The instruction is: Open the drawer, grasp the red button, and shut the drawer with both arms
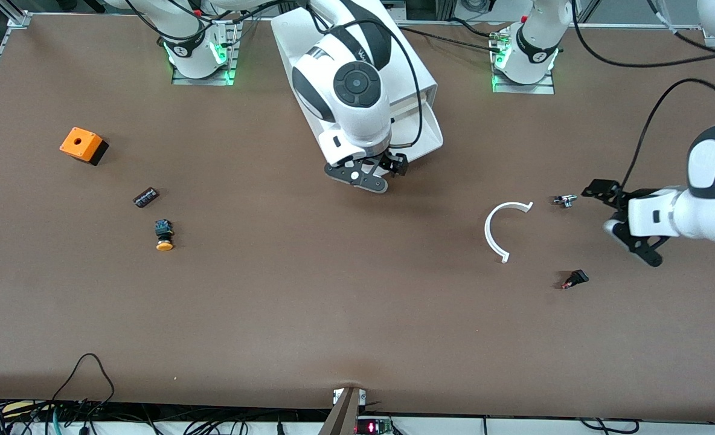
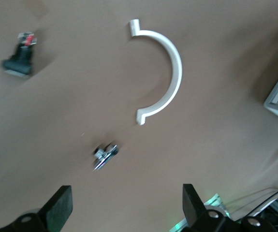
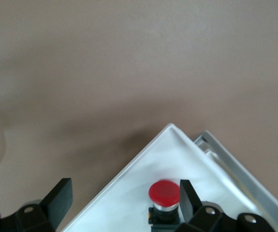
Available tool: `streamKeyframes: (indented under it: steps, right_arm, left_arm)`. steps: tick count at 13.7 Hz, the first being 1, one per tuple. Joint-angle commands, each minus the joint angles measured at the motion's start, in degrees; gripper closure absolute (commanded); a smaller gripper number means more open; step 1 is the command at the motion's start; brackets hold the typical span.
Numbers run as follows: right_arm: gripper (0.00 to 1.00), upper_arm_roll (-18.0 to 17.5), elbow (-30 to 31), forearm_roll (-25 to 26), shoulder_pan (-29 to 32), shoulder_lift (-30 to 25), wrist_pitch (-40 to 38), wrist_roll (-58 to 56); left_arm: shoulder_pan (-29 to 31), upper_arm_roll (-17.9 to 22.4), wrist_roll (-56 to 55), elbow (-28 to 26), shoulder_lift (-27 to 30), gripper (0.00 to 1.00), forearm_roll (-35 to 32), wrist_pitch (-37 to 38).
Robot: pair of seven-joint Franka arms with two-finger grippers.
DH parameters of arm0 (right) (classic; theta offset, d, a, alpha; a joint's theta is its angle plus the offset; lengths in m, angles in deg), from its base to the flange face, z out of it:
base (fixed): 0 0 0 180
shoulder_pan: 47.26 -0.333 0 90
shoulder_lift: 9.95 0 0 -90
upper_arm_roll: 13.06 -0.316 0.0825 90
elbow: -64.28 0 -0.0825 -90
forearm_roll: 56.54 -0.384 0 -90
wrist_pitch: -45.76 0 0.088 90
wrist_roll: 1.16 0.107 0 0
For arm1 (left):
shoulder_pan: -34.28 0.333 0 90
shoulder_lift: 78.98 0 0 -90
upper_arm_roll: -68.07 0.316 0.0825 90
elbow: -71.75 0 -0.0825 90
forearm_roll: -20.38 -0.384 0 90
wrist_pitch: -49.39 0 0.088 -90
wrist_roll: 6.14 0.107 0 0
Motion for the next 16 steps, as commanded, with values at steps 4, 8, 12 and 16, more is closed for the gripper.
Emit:
streamKeyframes:
  steps: [4,8,12,16]
  right_arm:
    - [0.02,0.23,1.39,-3.04,-2.52,1.04,-1.76,5.47]
    - [0.02,0.23,2.97,-3.13,-3.58,0.77,-5.43,5.82]
    - [0.02,0.23,4.46,-3.04,-4.29,0.07,-7.39,6.0]
    - [0.16,0.32,4.56,-2.96,-4.11,0.33,-5.89,4.77]
  left_arm:
    - [2.53,0.23,-9.42,4.29,3.0,0.0,-2.01,6.12]
    - [2.71,-0.47,-24.17,4.47,6.59,0.0,-2.1,10.68]
    - [6.04,-4.85,-36.58,4.38,10.12,0.0,-1.31,15.09]
    - [8.77,-8.91,-44.94,4.47,10.83,0.0,-1.31,14.48]
